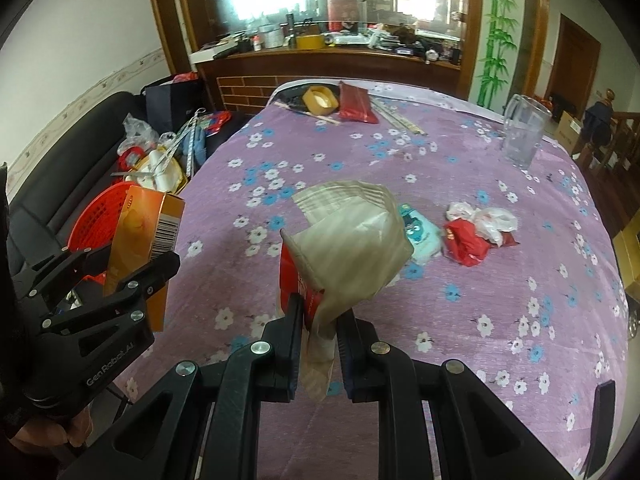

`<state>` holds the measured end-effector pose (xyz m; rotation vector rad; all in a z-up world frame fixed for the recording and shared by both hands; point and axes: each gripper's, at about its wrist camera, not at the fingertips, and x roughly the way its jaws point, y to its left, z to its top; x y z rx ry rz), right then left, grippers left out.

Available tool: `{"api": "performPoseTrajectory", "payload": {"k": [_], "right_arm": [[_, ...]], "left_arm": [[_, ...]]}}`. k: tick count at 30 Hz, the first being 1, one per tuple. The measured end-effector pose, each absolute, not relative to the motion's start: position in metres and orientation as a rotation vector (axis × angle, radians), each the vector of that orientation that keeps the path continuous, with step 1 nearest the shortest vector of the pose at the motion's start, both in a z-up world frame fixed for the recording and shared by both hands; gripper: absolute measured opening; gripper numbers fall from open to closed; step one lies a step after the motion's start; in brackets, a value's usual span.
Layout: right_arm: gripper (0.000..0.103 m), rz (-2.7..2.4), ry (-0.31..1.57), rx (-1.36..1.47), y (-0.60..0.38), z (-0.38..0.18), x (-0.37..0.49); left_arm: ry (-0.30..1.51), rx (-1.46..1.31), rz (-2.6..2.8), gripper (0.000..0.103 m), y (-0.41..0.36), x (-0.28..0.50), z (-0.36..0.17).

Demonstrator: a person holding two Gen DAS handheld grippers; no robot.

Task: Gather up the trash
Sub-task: 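Carry box and wrapper to the red basket and open both tools over it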

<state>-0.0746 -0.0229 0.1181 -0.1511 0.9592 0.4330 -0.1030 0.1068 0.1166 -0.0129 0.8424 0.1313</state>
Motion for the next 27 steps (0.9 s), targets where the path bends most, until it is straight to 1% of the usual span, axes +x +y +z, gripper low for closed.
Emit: {"api": "performPoseTrajectory", "payload": {"k": [10,16,21,27], "right_arm": [[0.018,0.513,1.033,-0.156,0.002,0.092,-0.087],[0.018,0.522,1.014,-0.147,0.022,0.101,-0.086],[0.018,0.551,0.998,-0.151,0.057,0.115,-0.077],[0.018,0.662,0.982,-0.146,0.127,0.131,-0.069]], "left_arm": [[0.907,-0.048,0.196,0.045,0.130,-0.131,0.096],[0.882,-0.076,0.210,0.045,0.162,-0.126,0.104],[0.854,-0.101,0.245,0.045,0.210,-0.127,0.115],[0.841,-0.149,0.335,0.045,0.286,-0.133,0.121]]}}
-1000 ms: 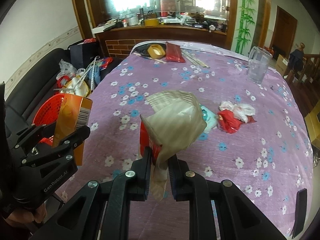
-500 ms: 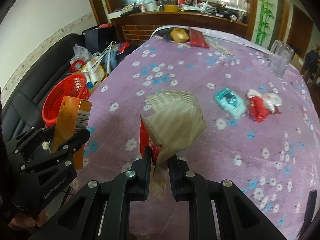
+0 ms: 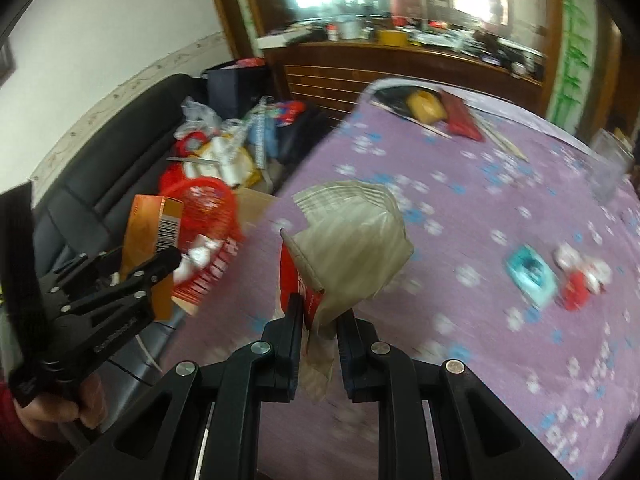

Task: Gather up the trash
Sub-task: 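Carry box and wrapper to the red basket and open both tools over it, then grasp the red pouch with the left tool while the right tool grasps the clear plastic bag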

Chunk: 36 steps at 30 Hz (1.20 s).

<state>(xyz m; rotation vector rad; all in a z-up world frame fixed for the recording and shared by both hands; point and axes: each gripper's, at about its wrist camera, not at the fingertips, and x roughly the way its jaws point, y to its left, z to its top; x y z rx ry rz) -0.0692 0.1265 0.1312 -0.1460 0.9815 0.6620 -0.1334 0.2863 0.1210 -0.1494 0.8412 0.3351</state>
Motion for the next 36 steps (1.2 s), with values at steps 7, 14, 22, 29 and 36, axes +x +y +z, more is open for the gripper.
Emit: {"api": "performPoseTrajectory", "payload": {"k": [7,14,22,29,36], "right_arm": [[0.018,0.768,0.993,-0.154,0.215,0.135,-0.053],[0.019,0.811,1.020,-0.204,0.286,0.123,-0.031],[0.025,0.842,1.068,-0.188,0.318,0.110,-0.016],[0.029,0.831,1.049,-0.155,0.275,0.122,-0.024],[0.036,0.722,1.105,-0.081,0.183,0.108,-0.039]], "left_arm": [[0.852,-0.216,0.388,0.045,0.355,-0.137,0.120],[0.861,-0.250,0.417,0.045,0.390,-0.130,0.112],[0.844,-0.306,0.443,0.062,0.409,-0.134,0.110],[0.845,-0.309,0.419,0.065,0.390,-0.139,0.116],[0.875,-0.282,0.320,0.066,0.329,-0.137,0.113]]}}
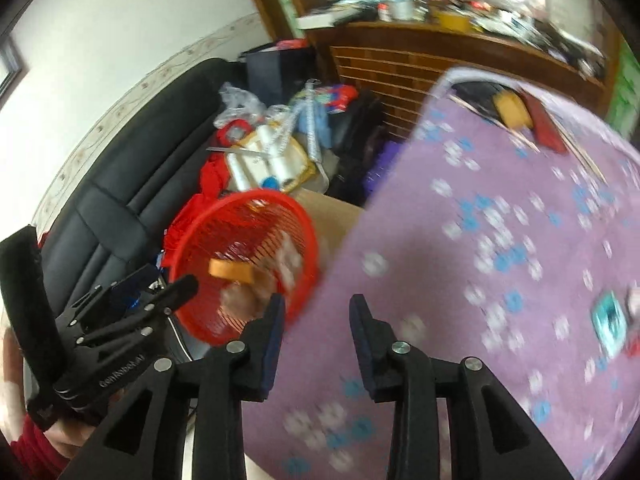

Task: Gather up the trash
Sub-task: 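Grasp the red pouch with the left tool while the right tool grasps the clear plastic bag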

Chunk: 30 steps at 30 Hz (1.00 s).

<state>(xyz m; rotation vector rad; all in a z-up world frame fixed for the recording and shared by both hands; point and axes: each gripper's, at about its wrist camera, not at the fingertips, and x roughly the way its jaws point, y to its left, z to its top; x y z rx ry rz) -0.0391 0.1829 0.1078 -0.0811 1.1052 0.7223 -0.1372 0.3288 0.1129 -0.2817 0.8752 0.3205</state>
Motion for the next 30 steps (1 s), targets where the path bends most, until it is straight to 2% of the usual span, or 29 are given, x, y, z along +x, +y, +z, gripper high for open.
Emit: {"api": "performPoseTrajectory", "payload": {"k": [7,16,22,26,30], "right_arm": [[0.036,0.579,1.184,0.010,0.076,0.079,-0.043],[0.036,0.292,1.155,0.224,-0.093,0.079,-0.019],[0.036,0.138,1.088,0.279,-0.184,0.091,0.043],[0.041,0.129,1.095,0.234,-0.202,0.087,0.103],[0.041,0.136,1.133,0.192,-0.196,0.065,0.151]], "left_arm": [[0.945,-0.197,0.188,0.066,0.239,-0.118,0.099],[0.961,-0.100,0.031,0.066,0.129,-0.099,0.101],[0.952,-0.022,0.009,0.066,0.095,-0.106,0.107],[0.956,-0.009,0.034,0.066,0.091,-0.111,0.109],[0.970,-0.001,0.066,0.066,0.096,-0.117,0.108]]}}
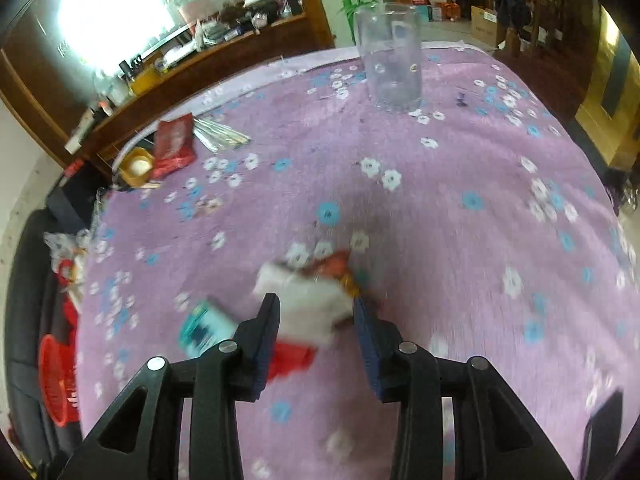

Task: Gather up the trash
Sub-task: 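Grasp the red pouch with the left tool while the right tool grasps the clear plastic bag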

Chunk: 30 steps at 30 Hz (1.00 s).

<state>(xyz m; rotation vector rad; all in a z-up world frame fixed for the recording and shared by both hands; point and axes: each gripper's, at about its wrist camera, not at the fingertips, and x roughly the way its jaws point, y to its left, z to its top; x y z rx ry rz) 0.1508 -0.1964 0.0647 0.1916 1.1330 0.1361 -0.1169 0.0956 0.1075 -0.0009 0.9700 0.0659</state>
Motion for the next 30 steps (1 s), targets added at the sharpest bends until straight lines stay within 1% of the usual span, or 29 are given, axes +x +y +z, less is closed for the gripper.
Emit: {"api": "performPoseTrajectory", "payload": {"k": [5,7,11,12,14,16,18,24,30], "right_arm": [[0.042,0.197,1.227,0.171,-0.184,0.025,0.183],[0.043,0.197,1.212,0.123,-0.180,0.023,0.181],[0.042,0.288,1.252,0.034,-0.167,0.026,0.157],[0.037,0.319,1.278,0.002,-0.161,0.025,0.148],[0.032,0.351,1.319,-0.040,-0.154,0.020,0.127],[0.028,0.370,1.322,-0.059,-0.153,0.019,0.100],[0.025,0.374,1.321,-0.028,-0.158,0.020,0.079],[0.025,0.353,1.260,0.189,-0.195,0.036,0.027],[0.025,0.284,1.202,0.227,-0.224,0.057,-0.007]], "left_arm": [[0.987,-0.002,0.089,0.066,0.100,-0.120,0.104],[0.986,-0.006,0.088,0.066,0.099,-0.118,0.104],[0.978,-0.007,0.063,0.066,0.093,-0.107,0.105],[0.978,-0.006,0.050,0.066,0.090,-0.102,0.105],[0.971,-0.005,0.018,0.066,0.082,-0.094,0.107],[0.968,0.000,-0.017,0.066,0.073,-0.084,0.109],[0.978,0.004,-0.075,0.066,0.060,-0.073,0.108],[1.035,-0.021,-0.250,0.066,0.011,-0.035,0.097],[1.109,-0.063,-0.278,0.067,-0.030,0.004,0.067]]}}
